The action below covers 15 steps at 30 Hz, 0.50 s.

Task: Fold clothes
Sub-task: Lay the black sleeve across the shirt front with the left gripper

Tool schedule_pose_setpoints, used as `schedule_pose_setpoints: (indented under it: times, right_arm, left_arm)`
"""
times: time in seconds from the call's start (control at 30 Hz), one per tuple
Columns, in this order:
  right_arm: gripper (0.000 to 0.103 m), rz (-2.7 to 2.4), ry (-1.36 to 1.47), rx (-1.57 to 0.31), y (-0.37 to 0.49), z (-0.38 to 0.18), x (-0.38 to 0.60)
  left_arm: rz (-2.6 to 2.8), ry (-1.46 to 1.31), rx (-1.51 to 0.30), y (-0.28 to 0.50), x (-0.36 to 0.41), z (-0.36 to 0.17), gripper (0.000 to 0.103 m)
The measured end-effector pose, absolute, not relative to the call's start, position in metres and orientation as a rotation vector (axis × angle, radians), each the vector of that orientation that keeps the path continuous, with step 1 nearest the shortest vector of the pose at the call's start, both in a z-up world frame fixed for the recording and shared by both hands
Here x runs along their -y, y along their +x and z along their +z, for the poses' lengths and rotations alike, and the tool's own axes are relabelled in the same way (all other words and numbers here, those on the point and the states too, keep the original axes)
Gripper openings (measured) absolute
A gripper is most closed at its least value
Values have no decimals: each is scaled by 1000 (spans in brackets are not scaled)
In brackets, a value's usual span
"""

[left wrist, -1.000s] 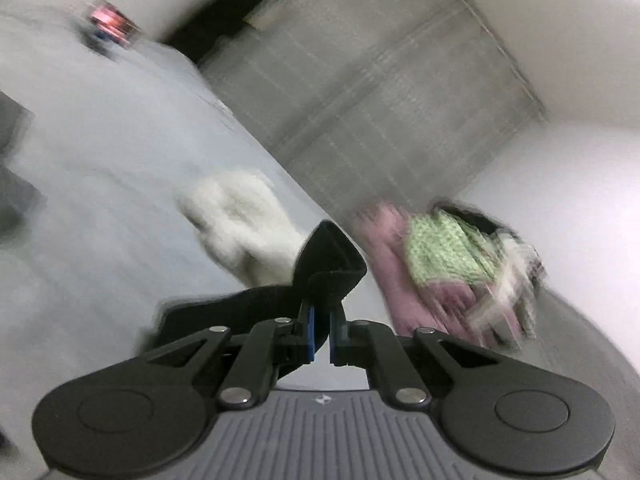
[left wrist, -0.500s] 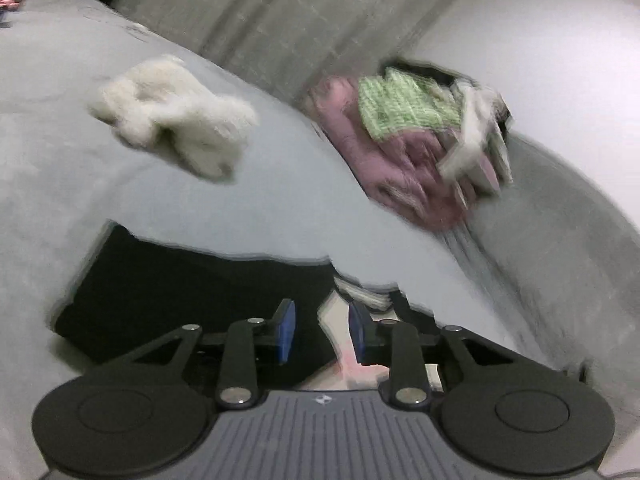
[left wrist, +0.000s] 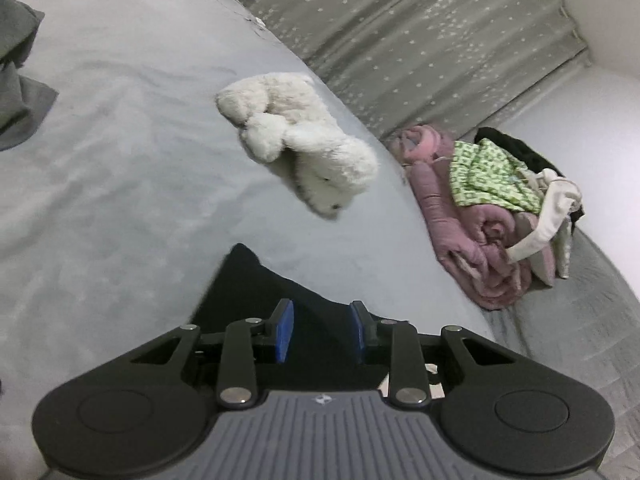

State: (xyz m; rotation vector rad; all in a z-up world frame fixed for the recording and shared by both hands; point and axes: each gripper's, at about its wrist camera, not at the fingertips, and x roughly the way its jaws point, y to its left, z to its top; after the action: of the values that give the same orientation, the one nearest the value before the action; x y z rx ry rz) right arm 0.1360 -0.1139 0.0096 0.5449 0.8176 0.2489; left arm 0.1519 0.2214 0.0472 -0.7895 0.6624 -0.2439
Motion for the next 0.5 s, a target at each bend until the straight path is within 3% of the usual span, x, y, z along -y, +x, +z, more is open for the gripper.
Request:
schedule_pose_setpoints:
  times: [0.07,0.13,0.17,0.27,0.43,0.5]
  right_arm:
    - [48,279,543,-859,138,4,107]
    - [33,254,501,-885,132,-1,97]
    - [20,245,485,-875,126,-2,93]
    - [7,263,475,-825,113,0,90]
    - [7,290,360,-774,105,9,82]
    - [18,302,362,-775,106,12,81]
  left_arm:
    - [-253,-793,-667,152,-220,44,27]
    - [-256,-780,-674,152,-215,42,27]
    - [-255,-769,-681,153,-211,41,27]
    - [-247,-725,-704,156,-200,36,27]
    - [-225,-653,-763,161,-184,22,27]
    - [-219,-637,-767,162,-182,20,27]
